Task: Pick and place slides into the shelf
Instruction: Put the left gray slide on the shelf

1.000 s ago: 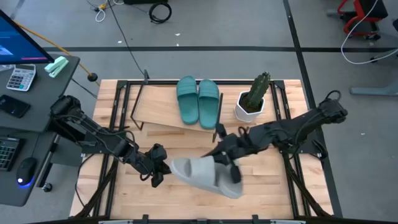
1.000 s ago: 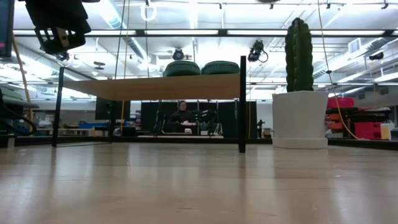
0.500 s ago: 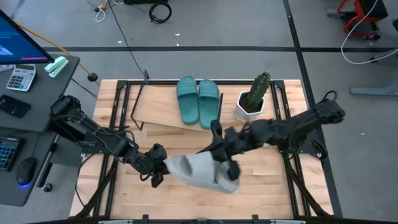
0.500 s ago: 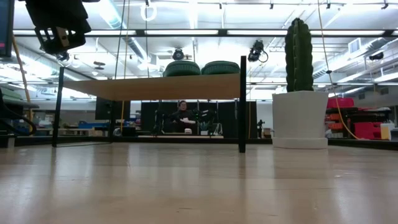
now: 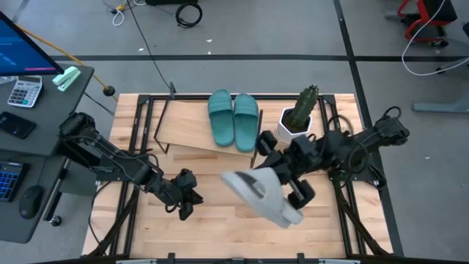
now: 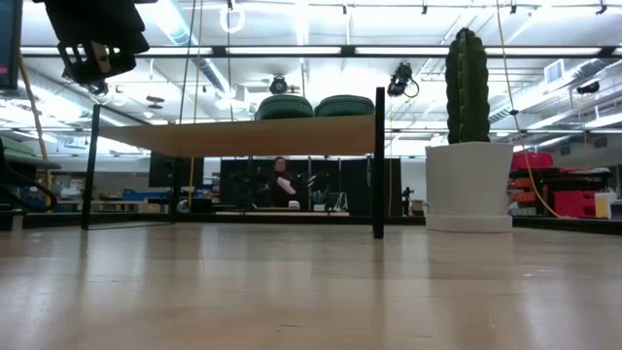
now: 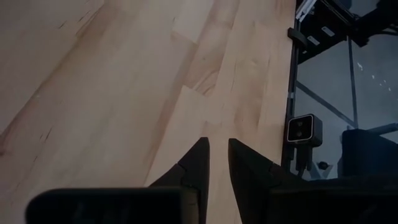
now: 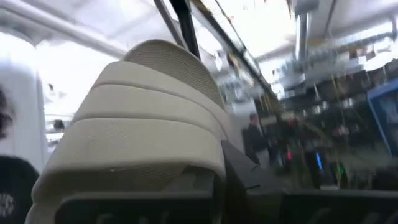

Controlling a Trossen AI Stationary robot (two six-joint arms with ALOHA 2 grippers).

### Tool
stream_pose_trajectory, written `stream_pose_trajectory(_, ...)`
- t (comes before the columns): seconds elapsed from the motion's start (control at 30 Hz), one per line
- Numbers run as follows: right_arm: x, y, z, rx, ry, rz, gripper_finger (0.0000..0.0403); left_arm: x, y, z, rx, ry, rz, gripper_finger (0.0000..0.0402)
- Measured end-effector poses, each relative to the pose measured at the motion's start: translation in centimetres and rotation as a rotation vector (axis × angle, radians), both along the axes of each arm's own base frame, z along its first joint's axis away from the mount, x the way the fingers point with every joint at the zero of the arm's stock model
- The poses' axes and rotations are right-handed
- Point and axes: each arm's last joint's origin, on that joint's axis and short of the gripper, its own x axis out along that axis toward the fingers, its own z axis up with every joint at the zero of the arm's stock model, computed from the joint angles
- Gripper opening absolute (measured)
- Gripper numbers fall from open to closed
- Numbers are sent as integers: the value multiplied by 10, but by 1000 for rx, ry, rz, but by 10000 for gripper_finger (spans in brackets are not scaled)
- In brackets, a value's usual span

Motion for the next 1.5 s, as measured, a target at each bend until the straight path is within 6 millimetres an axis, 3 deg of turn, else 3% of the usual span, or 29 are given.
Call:
stream_pose_trajectory(0.3,2,5,-7,-17,76,-57,9,0,0,0,0,0,0,59)
stream_pose_trajectory(0.5,6,8,-37,-179,395,-224,9,0,0,0,0,-1,0,64)
stream_pose_trajectory(0.67,2,18,-56,-429,531,-279,9,0,0,0,1,1,0,57)
stream_pose_trajectory(0.83,-1,22,-69,-526,625,-193,9,0,0,0,3,2,-1,56)
stream_pose_trajectory(1.23,6,3,-72,-234,773,167,9,0,0,-1,15,4,-9,59)
stream_pose_trajectory(1.5,0,2,-89,-445,878,154,9,0,0,-1,13,5,-7,61)
